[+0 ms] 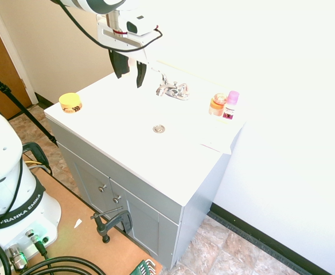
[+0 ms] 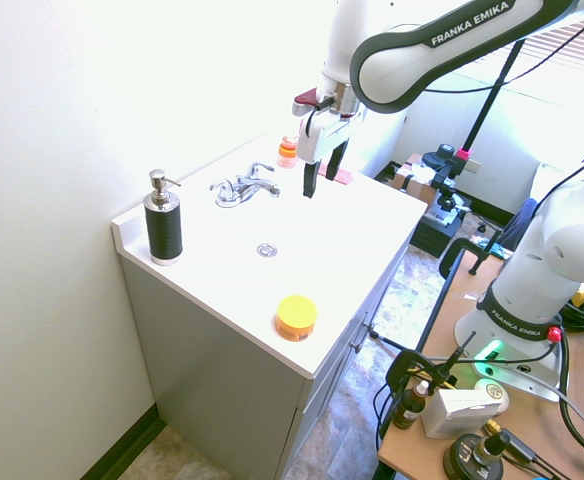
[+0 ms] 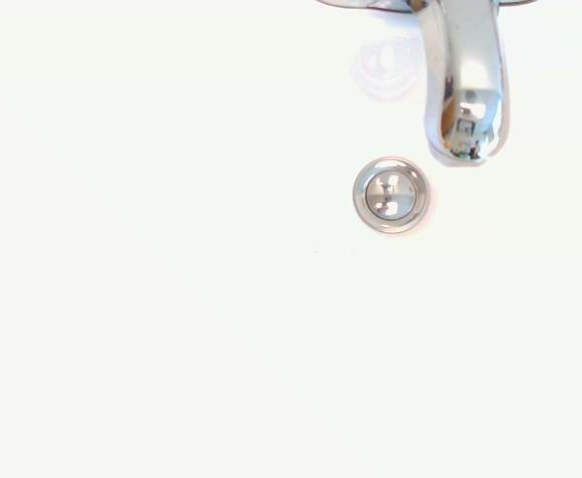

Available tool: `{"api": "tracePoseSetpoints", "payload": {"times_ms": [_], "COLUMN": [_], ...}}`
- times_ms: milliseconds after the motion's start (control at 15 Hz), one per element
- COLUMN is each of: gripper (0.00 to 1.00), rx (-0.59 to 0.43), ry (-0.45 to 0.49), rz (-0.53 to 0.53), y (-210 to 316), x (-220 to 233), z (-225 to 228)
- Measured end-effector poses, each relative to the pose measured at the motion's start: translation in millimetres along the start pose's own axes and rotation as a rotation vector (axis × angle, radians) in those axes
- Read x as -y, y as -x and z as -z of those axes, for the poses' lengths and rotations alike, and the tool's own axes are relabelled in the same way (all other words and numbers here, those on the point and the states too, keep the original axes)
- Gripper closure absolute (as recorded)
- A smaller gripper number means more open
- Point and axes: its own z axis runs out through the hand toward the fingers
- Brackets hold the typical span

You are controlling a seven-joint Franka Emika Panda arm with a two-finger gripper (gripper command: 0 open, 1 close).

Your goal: Turn off the cold water

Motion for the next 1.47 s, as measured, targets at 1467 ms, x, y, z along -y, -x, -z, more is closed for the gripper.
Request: {"api": "tracePoseSetpoints", "payload": {"times_ms": [1467], "gripper": [0.0], "rx": [-0.159], "ry": [0.085], "rz": [-0.249], "y": [-165.1], "x": [53.1], "z": [-70.3]}}
